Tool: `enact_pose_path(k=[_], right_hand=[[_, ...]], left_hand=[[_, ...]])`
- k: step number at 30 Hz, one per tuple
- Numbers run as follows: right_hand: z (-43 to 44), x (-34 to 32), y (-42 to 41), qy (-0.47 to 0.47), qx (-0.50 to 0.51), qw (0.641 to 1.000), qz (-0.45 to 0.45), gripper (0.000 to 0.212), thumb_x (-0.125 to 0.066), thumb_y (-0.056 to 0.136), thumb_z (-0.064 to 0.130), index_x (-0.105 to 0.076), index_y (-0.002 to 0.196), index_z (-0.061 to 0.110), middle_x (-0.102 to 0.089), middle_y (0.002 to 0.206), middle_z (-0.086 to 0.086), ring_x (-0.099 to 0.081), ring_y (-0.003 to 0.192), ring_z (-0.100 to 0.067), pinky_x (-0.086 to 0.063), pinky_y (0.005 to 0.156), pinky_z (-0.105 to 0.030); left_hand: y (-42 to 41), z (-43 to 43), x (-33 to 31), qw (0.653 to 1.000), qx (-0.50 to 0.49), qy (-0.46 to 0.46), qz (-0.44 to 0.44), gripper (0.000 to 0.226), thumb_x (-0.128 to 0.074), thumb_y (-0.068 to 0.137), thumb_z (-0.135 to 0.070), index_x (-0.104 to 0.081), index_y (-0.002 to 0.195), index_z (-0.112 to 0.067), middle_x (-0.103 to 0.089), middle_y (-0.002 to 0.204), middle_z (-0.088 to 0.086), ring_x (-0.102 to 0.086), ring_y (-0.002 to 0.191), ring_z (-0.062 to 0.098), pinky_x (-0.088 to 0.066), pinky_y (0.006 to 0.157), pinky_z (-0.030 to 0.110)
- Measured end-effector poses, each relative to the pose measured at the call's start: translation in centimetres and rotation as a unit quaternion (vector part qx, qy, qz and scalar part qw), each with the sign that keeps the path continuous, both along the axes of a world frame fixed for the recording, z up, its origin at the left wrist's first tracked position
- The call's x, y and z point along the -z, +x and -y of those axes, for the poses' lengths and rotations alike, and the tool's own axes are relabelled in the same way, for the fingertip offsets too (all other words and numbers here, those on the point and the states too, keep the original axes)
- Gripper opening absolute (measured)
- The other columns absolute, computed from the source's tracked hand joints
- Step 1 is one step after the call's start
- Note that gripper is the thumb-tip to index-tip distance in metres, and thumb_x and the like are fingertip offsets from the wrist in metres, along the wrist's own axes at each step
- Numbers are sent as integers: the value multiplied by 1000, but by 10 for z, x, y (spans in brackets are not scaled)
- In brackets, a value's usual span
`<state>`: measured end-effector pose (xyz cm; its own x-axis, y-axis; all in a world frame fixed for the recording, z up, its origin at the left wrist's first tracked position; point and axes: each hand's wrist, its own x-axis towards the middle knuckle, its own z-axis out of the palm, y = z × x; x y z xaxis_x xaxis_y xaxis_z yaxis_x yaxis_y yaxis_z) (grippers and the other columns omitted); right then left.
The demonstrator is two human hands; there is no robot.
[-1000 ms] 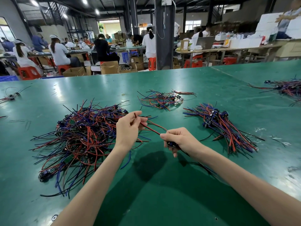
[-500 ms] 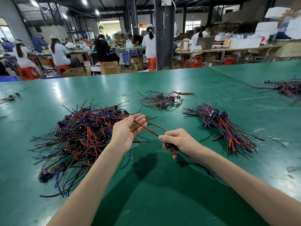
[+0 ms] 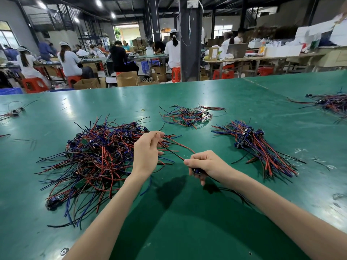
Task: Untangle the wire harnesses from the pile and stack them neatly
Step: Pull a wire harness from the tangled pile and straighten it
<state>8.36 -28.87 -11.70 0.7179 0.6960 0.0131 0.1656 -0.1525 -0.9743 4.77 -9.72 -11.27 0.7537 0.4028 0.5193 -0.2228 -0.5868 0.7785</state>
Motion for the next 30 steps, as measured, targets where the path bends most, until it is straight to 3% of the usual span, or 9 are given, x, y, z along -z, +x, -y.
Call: enact_pose_path(k=[7,11,16,21,26,28,30], right_hand=[[1,-1,3,-1,13,1000,1,35,-60,91,22,-61,58,11,-49,47,1,-44,39,-9,-43,38,-21],[-1,1,3,0,10,1000,1,36,-60,92,21,-61,57,11,-50,47,3,-46,40,-8,-43,38,-21],[-2,0,3,2,8,1000,6,36,-60,92,22,-62,57,13,-50,48,2,-46,39,-9,-43,38,-21],[-2,0,4,-1,15,1000,7,37,-59,92,21,-61,56,13,-49,48,1,-44,38,-9,-43,37,-21],[-2,-2,5,7,14,1000,10,36,-57,93,18,-58,60,7,-52,45,6,-46,36,-5,-41,35,-19],[-2,-1,6,5,16,1000,13,35,-58,93,17,-58,60,6,-53,46,7,-47,39,-6,-40,35,-20],[-2,1,6,5,22,1000,15,35,-58,93,17,-59,59,6,-52,47,5,-48,43,-10,-41,36,-22]], left_hand=[[3,0,-4,989,22,-141,-35,24,-44,100,-9,-68,99,-5,-57,81,5,-60,61,11,-56,63,19],[2,1,-8,963,43,-263,-31,27,-43,99,-4,-67,88,-7,-58,72,0,-59,54,3,-56,63,18],[0,3,-17,912,91,-397,-34,29,-41,99,-2,-65,83,-2,-59,74,4,-56,57,6,-57,64,20],[-5,-1,-23,853,150,-497,-50,27,-40,99,-4,-65,91,0,-63,64,-1,-59,52,5,-58,63,21],[-5,2,-28,748,211,-626,-65,26,-39,100,-8,-63,97,2,-60,59,0,-56,47,5,-57,59,20],[-5,1,-27,754,203,-621,-68,26,-40,100,-8,-64,97,2,-60,61,0,-56,49,5,-56,56,19],[-4,-2,-25,801,178,-568,-68,24,-42,99,-8,-65,99,1,-61,65,0,-58,54,6,-56,57,19]])
